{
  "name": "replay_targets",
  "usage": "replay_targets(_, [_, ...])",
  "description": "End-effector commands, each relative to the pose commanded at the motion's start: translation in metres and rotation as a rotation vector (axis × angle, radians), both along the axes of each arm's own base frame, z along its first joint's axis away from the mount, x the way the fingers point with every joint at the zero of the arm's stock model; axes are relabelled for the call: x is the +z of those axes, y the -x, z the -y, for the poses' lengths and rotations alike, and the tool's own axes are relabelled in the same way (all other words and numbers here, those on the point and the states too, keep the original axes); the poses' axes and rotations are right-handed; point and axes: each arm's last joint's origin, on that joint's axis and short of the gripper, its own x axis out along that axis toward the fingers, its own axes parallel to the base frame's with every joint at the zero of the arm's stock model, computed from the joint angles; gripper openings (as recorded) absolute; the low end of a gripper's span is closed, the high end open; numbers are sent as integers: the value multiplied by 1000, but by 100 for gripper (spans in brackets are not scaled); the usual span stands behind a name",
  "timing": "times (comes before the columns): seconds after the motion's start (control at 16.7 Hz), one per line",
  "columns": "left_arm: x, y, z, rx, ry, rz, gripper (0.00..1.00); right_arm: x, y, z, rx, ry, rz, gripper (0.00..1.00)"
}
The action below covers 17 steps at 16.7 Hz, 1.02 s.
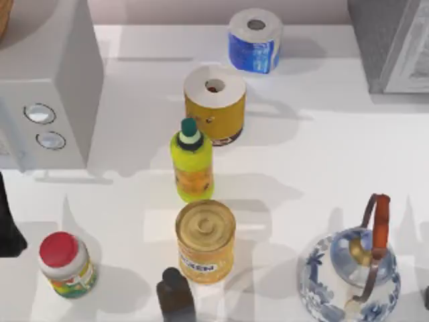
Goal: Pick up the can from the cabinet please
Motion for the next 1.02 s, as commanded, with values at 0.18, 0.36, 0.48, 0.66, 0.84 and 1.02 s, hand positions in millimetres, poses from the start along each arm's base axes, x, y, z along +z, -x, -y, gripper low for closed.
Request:
replay_targets(0.18, [0,0,0,0,0,0,100,2,0,0,0,0,-3,100])
replay_targets(0.36, [0,0,0,0,0,0,100,25,0,-1,0,1,-19,100])
replay_targets(0.48, [0,0,0,0,0,0,100,53,-2,-2,-2,3,-28,100])
replay_targets(0.66, [0,0,0,0,0,0,100,109,-11,-5,-5,4,-31,100])
replay_targets(0.84, [0,0,0,0,0,0,100,172,-28,-9,-8,3,-25,100])
replay_targets(1.02, [0,0,0,0,0,0,100,233,-53,-16,-10,2,-14,100])
